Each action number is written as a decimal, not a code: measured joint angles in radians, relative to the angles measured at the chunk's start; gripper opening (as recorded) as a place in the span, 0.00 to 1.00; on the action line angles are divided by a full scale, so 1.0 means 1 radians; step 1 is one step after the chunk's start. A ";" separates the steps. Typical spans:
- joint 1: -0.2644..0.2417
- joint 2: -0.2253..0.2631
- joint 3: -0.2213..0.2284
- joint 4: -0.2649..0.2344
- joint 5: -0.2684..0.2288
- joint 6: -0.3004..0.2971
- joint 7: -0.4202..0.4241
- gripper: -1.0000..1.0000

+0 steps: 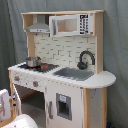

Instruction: Play with the kitchen

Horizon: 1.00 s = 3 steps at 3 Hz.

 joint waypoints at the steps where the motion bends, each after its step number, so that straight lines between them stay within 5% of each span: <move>1: 0.012 0.004 0.019 0.000 0.000 -0.030 0.017 1.00; 2: 0.053 0.005 -0.010 0.002 -0.041 -0.110 0.031 1.00; 3: 0.078 0.024 -0.075 0.004 -0.120 -0.131 0.023 1.00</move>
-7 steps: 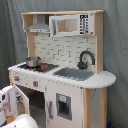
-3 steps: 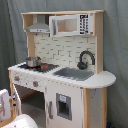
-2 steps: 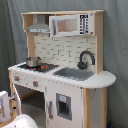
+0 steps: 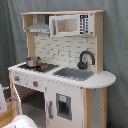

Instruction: Play with the kitchen

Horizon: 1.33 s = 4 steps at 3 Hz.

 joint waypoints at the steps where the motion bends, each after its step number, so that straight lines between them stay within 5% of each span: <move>1: 0.038 0.010 -0.055 0.000 -0.046 -0.027 -0.052 1.00; 4: 0.099 0.013 -0.179 0.000 -0.059 -0.048 -0.389 1.00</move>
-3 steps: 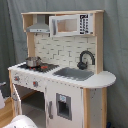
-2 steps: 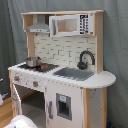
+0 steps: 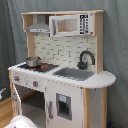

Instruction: Play with the kitchen

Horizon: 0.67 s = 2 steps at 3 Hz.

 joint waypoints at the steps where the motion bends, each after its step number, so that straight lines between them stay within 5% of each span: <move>1: 0.004 0.008 -0.031 -0.001 0.000 0.001 -0.110 1.00; 2: 0.007 0.022 -0.051 -0.005 0.000 0.001 -0.211 1.00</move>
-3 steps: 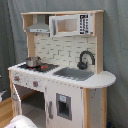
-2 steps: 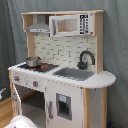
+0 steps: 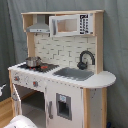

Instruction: Play with the kitchen

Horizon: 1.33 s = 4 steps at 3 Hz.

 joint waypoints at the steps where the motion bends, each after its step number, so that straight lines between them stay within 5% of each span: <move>1: 0.004 0.011 -0.023 -0.010 0.002 0.000 -0.121 1.00; 4: 0.027 0.066 -0.068 -0.098 0.064 0.033 -0.446 1.00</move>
